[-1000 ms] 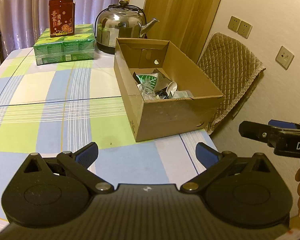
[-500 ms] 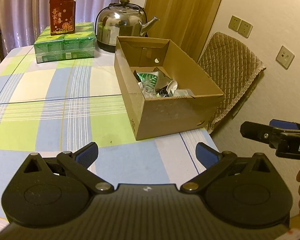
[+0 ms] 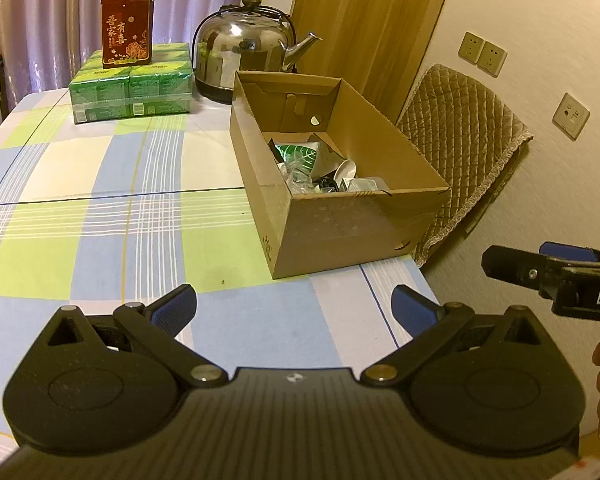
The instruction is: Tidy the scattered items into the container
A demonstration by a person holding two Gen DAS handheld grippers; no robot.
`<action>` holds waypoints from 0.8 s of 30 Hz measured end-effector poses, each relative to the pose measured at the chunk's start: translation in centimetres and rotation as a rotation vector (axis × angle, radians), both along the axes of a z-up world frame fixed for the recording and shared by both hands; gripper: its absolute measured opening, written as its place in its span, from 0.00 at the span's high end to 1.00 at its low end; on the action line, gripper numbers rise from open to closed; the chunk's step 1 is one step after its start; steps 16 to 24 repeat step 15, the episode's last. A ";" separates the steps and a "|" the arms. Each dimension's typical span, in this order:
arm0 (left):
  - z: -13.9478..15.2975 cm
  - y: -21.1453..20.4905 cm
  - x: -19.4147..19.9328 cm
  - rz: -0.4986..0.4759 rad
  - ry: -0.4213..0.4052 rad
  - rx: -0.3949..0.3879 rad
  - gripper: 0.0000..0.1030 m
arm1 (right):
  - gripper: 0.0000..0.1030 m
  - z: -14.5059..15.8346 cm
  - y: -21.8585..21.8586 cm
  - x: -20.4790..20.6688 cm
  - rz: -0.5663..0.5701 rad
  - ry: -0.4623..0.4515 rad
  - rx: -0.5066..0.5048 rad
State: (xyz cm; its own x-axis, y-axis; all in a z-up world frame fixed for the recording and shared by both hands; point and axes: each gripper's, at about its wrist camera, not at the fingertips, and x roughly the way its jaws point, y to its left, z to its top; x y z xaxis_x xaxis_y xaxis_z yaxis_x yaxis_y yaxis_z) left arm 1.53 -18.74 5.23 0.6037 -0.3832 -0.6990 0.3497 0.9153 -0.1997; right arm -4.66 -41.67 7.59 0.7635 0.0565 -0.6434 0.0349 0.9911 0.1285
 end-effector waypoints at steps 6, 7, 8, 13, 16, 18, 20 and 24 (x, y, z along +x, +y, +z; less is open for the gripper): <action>-0.2 -0.1 -0.1 0.001 0.003 -0.002 0.01 | 0.02 0.0 -0.1 0.0 -0.001 0.002 -0.001; -0.2 -0.1 -0.1 0.003 0.003 -0.002 0.01 | 0.02 0.0 -0.1 0.0 -0.001 0.003 0.000; -0.3 -0.1 0.0 0.004 0.004 -0.003 0.01 | 0.02 0.0 -0.1 0.1 -0.001 0.004 0.000; -0.5 -0.1 0.0 0.004 -0.001 -0.009 0.01 | 0.02 -0.2 0.0 0.0 0.000 0.010 -0.001; -0.6 -0.1 -0.1 -0.003 -0.007 -0.001 0.01 | 0.02 -0.2 0.1 0.0 0.000 0.010 -0.002; -0.6 -0.1 -0.1 -0.003 -0.007 -0.001 0.01 | 0.02 -0.2 0.1 0.0 0.000 0.010 -0.002; -0.6 -0.1 -0.1 -0.003 -0.007 -0.001 0.01 | 0.02 -0.2 0.1 0.0 0.000 0.010 -0.002; -0.6 -0.1 -0.1 -0.003 -0.007 -0.001 0.01 | 0.02 -0.2 0.1 0.0 0.000 0.010 -0.002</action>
